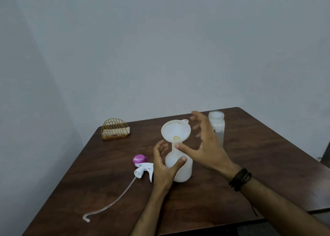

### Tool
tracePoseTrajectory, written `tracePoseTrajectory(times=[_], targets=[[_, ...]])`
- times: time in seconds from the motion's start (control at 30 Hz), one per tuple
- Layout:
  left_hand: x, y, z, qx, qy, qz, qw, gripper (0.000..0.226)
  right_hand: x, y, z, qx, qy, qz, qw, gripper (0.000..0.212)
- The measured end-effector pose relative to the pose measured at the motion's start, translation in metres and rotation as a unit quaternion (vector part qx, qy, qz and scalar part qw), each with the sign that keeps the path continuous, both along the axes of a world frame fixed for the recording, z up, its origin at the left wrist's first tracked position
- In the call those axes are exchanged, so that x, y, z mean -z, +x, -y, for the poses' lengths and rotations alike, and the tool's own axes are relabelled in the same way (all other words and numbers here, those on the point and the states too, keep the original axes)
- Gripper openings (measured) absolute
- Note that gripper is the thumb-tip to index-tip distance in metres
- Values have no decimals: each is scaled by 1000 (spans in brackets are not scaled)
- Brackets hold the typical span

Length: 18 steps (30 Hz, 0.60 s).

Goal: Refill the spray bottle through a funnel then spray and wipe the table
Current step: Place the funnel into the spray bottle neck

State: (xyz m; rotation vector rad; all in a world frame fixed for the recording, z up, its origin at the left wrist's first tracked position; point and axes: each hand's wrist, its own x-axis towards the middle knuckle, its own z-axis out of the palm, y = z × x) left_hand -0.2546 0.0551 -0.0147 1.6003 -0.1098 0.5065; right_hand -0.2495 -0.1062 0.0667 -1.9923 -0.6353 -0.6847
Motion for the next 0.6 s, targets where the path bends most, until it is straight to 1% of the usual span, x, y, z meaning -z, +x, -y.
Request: tracePoseTrajectory(times=[0.07,0.1,0.13,0.17,0.23,0.3,0.37,0.4,0.43,0.5,0.6], targets=[[-13,0,-1,-2,-15,28,999,98,-5,-13,10,64,61,96,991,84],[-21,0,-1,-4,-13,39,999,101,-6,-16,17,111,84,148,979,77],[-29,2,-1,-3,-8,45,999,104,-6,-16,24,157,100,182,966,73],[-36,4,1,-2,-3,47,999,108,-4,-13,31,197,111,193,955,74],[-46,9,4,3,9,46,999,113,3,-1,42,251,127,160,946,86],[-55,12,8,1,28,48,998,113,10,9,49,256,138,72,954,103],[-58,15,11,-9,41,50,998,111,15,16,54,207,147,-55,966,115],[-58,15,12,-14,44,52,998,107,17,19,54,168,146,-104,969,116],[-58,16,13,-20,47,56,997,103,21,23,55,137,139,-129,972,115],[-57,16,14,-24,48,65,996,94,28,30,54,109,114,-140,978,107],[-59,14,16,-17,42,73,996,90,32,37,48,111,105,-120,981,79]])
